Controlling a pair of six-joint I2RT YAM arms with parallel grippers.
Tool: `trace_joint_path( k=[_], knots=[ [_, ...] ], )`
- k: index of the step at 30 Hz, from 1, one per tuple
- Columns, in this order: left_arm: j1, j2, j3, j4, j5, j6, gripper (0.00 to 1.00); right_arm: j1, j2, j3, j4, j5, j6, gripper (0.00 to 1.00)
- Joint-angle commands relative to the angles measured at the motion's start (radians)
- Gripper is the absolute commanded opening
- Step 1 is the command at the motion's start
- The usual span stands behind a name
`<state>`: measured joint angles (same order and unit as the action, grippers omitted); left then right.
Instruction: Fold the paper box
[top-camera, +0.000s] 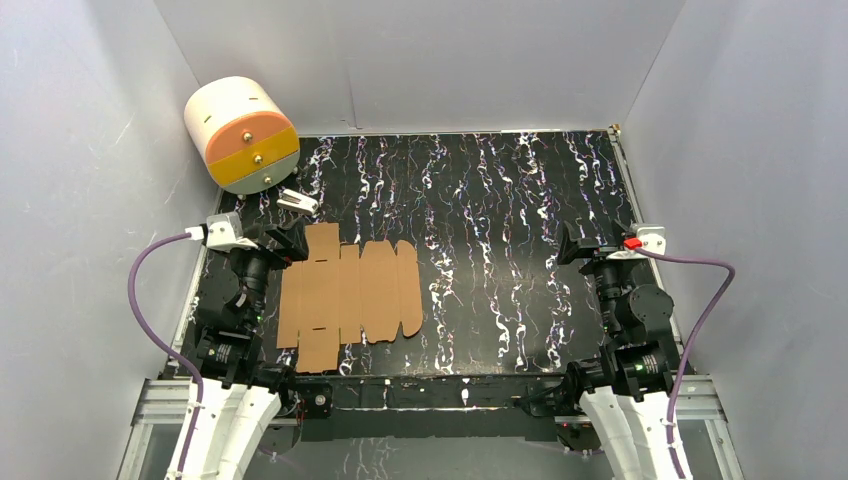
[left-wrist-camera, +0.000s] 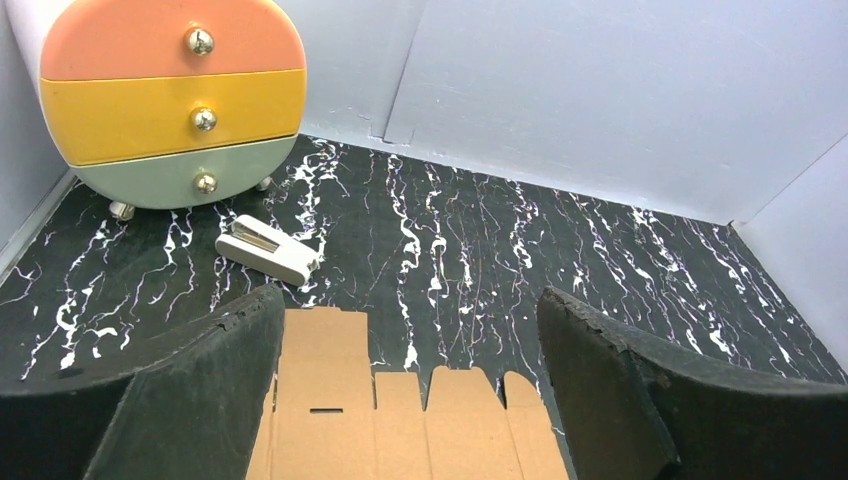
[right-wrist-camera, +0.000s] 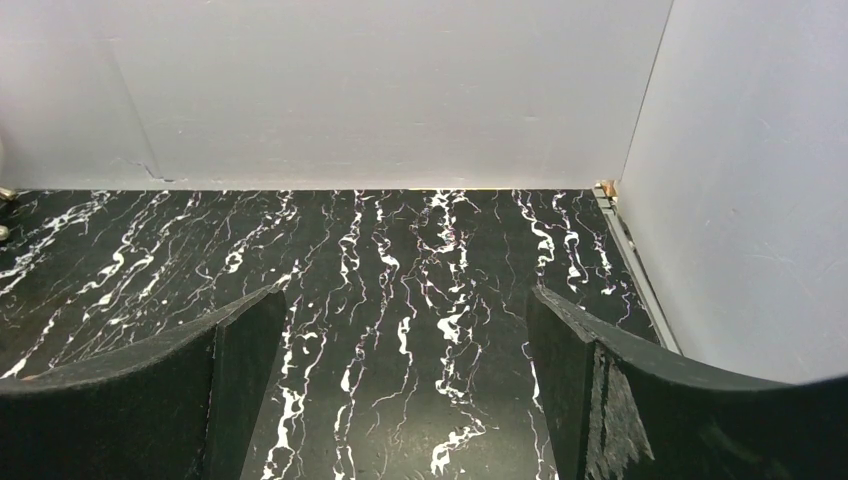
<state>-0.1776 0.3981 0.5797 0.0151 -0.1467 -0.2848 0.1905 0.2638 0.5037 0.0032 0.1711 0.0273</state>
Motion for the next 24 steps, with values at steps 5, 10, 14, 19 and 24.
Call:
trace_joint_path(
  k=[5,10,14,19,24],
  knots=[
    [0.007,0.040,0.014,0.025,-0.028,-0.045,0.95,0.003,-0.018,-0.002,0.060,-0.009,0.013,0.99],
    [0.007,0.099,0.065,-0.090,-0.098,-0.151,0.96,0.009,-0.014,-0.001,0.058,-0.024,0.028,0.99],
    [0.008,0.154,0.074,-0.206,-0.152,-0.280,0.97,0.034,-0.028,-0.005,0.059,-0.012,0.029,0.99],
    [0.007,0.231,0.053,-0.355,-0.222,-0.431,0.98,0.055,-0.046,-0.008,0.059,-0.027,0.038,0.99],
    [0.016,0.377,0.042,-0.463,-0.234,-0.546,0.98,0.083,-0.079,-0.017,0.061,-0.021,0.036,0.99]
  ],
)
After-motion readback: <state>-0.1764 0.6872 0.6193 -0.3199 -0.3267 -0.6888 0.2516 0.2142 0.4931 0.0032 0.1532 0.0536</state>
